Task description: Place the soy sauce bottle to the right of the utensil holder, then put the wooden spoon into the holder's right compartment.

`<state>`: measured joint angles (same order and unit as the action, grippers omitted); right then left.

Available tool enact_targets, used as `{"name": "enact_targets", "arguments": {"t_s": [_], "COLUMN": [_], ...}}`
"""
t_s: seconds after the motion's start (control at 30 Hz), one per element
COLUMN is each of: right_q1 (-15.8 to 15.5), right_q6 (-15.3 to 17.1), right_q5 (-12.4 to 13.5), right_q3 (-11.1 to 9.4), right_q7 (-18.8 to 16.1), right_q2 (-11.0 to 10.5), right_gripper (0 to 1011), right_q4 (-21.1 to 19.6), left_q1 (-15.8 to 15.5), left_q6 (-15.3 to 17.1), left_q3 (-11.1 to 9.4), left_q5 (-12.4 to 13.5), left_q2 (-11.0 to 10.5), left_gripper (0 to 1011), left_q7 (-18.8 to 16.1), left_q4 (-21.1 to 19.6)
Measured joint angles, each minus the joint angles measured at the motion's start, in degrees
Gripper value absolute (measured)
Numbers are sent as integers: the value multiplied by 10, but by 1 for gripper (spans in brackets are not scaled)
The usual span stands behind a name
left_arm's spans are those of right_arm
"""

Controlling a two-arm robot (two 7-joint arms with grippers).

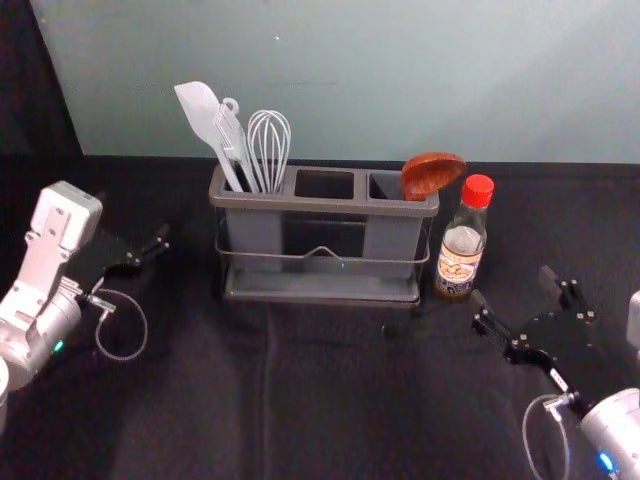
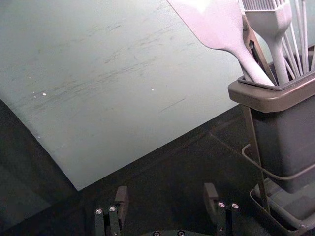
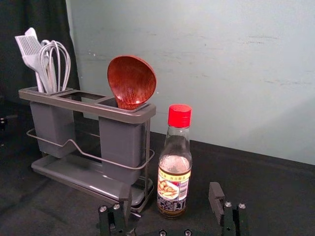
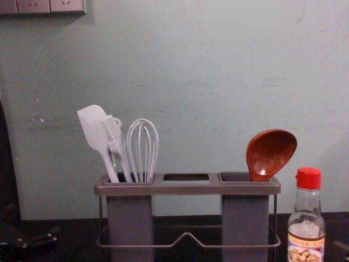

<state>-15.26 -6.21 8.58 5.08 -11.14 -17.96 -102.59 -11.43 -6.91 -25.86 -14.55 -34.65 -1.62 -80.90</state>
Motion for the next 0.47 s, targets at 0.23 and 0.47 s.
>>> {"name": "enact_targets", "arguments": {"t_s": [0.23,0.47], "right_q1": [0,0], "right_q6": [0,-1], "right_q5": [0,-1], "right_q3": [0,0], "right_q7": [0,1], "right_q2": [0,0], "right_gripper": [1002,1003], "right_q4": [0,0], "left_q1": [0,0], "left_q6": [0,0], "left_q3": [0,0], "left_q5": [0,0], "left_q2": [0,0], "left_gripper": [1005,1005], "left_q7": [0,0], "left_q4": [0,0]}}
